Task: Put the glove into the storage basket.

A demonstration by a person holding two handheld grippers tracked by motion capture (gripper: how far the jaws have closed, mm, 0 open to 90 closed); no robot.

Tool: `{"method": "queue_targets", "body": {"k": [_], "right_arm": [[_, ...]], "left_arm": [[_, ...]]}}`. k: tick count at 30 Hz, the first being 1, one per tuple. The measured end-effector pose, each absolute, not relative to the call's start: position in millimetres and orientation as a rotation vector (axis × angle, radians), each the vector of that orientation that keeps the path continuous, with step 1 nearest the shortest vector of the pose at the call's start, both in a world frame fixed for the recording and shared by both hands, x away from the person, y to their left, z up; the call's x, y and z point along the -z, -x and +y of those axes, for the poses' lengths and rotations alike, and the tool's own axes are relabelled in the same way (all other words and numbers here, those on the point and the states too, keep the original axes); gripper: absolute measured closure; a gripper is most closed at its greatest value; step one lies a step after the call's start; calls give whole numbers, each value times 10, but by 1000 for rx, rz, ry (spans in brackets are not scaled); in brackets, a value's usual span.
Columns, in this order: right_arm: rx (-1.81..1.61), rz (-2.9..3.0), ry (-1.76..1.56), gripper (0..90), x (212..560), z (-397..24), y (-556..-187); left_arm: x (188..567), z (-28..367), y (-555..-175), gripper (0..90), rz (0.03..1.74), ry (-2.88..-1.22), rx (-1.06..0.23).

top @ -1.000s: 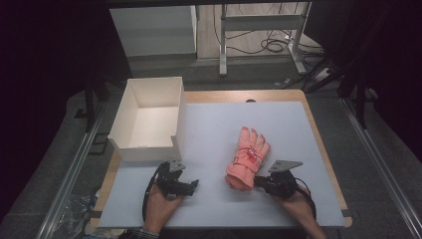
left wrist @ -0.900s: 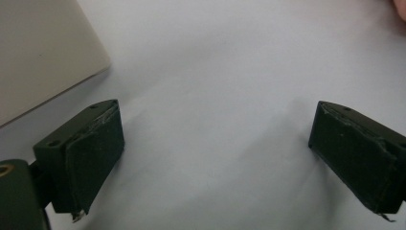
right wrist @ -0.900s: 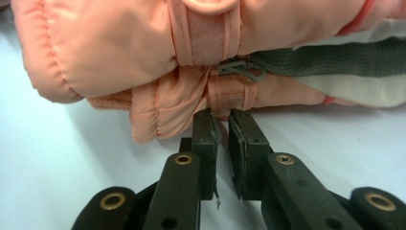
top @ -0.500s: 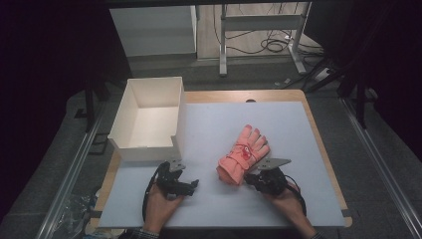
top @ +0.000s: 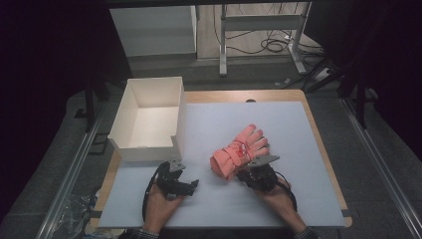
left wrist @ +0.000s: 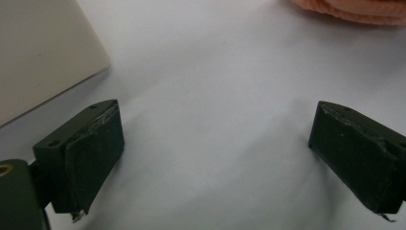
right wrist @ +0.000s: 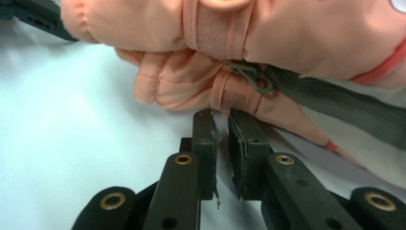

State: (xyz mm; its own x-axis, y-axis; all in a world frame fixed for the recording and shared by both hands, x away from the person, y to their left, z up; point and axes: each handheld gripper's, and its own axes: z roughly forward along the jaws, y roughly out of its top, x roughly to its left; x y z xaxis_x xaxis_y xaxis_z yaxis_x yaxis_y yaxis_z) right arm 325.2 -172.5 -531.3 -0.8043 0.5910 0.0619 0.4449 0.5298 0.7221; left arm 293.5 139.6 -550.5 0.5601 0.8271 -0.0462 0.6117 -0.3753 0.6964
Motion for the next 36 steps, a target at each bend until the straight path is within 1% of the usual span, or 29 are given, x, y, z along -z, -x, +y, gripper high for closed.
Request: {"method": "queue_targets", "body": {"k": [4,10,13,16,18,20,21,23,24,26,28,30,31,32,34,35,36], "right_arm": [[-1131,2575,-876,794,5316,-1699,-3256],[-1129,2576,-838,748,5292,-1719,-3217],[-1125,2535,-855,707,5262,-1836,-3212],[-1120,2512,-876,686,5250,-1909,-3225],[-1110,2471,-906,645,5223,-2046,-3254],[-1102,2457,-914,633,5212,-2089,-3264],[-1096,2432,-939,602,5192,-2175,-3286],[-1082,2418,-963,571,5177,-2258,-3310],[-1082,2418,-963,571,5177,-2258,-3310],[-1065,2395,-982,544,5168,-2339,-3327],[-1046,2364,-1013,499,5161,-2459,-3352],[-1037,2353,-1025,487,5161,-2500,-3361],[-1025,2330,-1050,457,5166,-2581,-3382],[-1025,2330,-1050,457,5166,-2581,-3382],[-1020,2307,-1078,428,5173,-2672,-3406],[-1011,2288,-1096,393,5185,-2746,-3432],[-1011,2288,-1096,393,5185,-2746,-3432]], "left_arm": [[5505,1395,-2934,49,1149,-2118,-409],[5503,1395,-2935,50,1149,-2120,-408],[5501,1395,-2937,49,1150,-2122,-406],[5500,1393,-2938,48,1150,-2124,-407],[5501,1392,-2938,48,1150,-2125,-407],[5500,1392,-2938,48,1150,-2125,-407],[5499,1392,-2938,48,1150,-2126,-407],[5501,1392,-2938,48,1150,-2122,-407],[5501,1392,-2938,48,1150,-2122,-407],[5502,1394,-2939,48,1149,-2121,-406],[5503,1396,-2940,47,1149,-2120,-404],[5503,1396,-2940,46,1148,-2121,-403],[5503,1396,-2941,44,1147,-2122,-401],[5503,1396,-2941,41,1147,-2122,-401],[5503,1394,-2945,31,1139,-2129,-391],[5505,1386,-2943,22,1145,-2122,-389],[5505,1386,-2945,22,1144,-2121,-386]]}}
